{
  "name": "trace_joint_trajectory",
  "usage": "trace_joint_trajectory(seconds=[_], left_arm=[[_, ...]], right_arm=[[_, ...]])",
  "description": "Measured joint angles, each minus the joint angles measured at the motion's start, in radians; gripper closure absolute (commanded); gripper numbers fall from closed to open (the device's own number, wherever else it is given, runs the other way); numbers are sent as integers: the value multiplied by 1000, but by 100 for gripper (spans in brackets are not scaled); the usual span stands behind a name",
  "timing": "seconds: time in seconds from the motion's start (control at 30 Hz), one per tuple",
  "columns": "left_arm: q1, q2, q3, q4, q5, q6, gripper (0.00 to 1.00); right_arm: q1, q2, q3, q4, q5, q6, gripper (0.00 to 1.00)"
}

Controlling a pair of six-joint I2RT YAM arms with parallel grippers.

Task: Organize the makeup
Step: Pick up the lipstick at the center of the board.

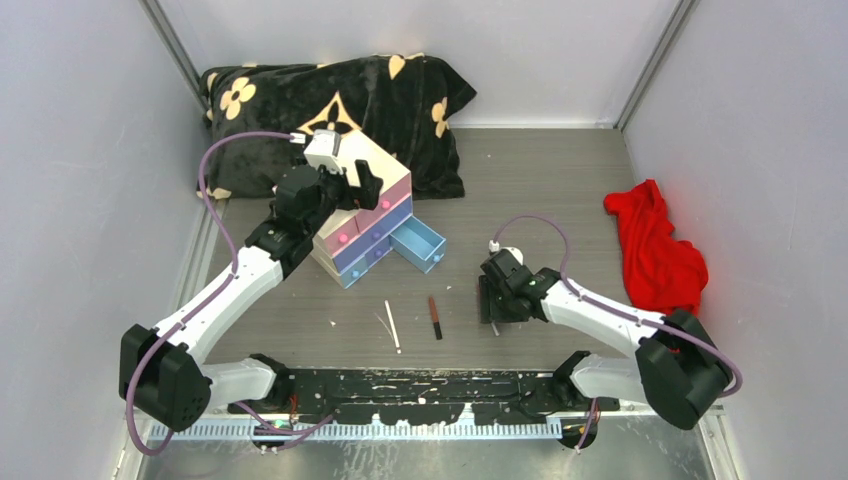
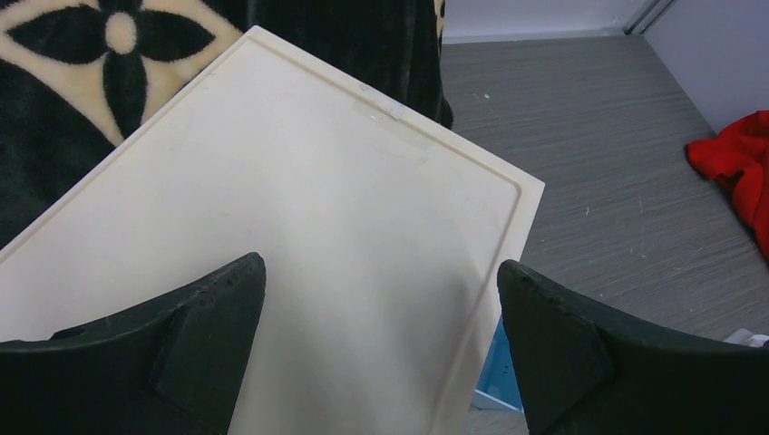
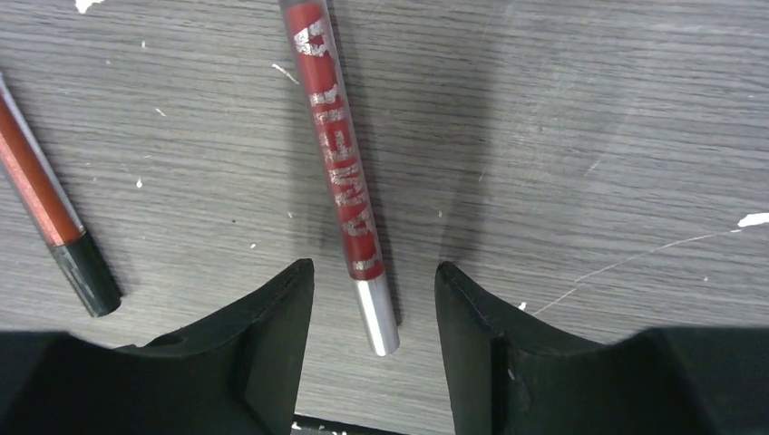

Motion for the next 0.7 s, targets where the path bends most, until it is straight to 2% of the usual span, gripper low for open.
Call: trace_joint_trajectory(seconds=[0.17,0.23,0.4,0.43,0.7], left_arm=[[0,-1,0,0,0,2,0],[0,-2,-1,0,0,2,1],[0,-3,-2,0,1,3,1],[0,-3,-3,0,1,3,0],[0,-12,-11,2,-1,6,1]], right_arm=[[22,54,6,17,29,9,50],[32,69,15,17,44,14,57],[46,107,36,27,70,29,95],[48,111,38,31,71,34,99],[61,126,61,14,88,41,99]])
